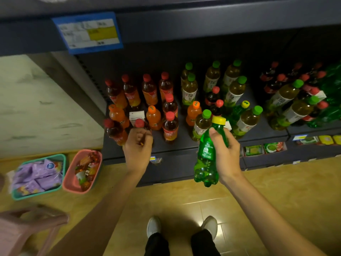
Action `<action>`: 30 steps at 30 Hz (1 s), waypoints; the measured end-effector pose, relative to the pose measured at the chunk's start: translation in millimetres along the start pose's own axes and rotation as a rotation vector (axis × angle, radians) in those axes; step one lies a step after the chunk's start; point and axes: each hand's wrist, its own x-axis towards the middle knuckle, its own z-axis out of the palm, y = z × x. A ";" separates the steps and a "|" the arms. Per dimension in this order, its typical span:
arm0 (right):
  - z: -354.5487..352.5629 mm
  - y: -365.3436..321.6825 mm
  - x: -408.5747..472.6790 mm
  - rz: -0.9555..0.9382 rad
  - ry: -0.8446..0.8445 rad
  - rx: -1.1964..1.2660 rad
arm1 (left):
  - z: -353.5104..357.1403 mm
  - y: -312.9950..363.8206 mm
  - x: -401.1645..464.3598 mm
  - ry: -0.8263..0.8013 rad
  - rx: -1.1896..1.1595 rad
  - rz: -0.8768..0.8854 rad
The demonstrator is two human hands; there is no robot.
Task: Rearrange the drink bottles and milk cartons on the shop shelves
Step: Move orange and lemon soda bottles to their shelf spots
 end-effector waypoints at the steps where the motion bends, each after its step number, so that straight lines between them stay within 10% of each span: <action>1: 8.8 2.0 -1.0 0.002 0.004 0.005 | -9.0 -3.3 6.7 0.010 -0.004 -0.002; 18: 155.9 23.2 -8.8 -0.060 -0.039 0.001 | -122.6 -59.3 126.9 0.098 -0.019 -0.005; 30: 153.6 33.3 5.2 -0.095 0.052 -0.029 | -69.5 -131.1 220.5 -0.438 0.404 0.038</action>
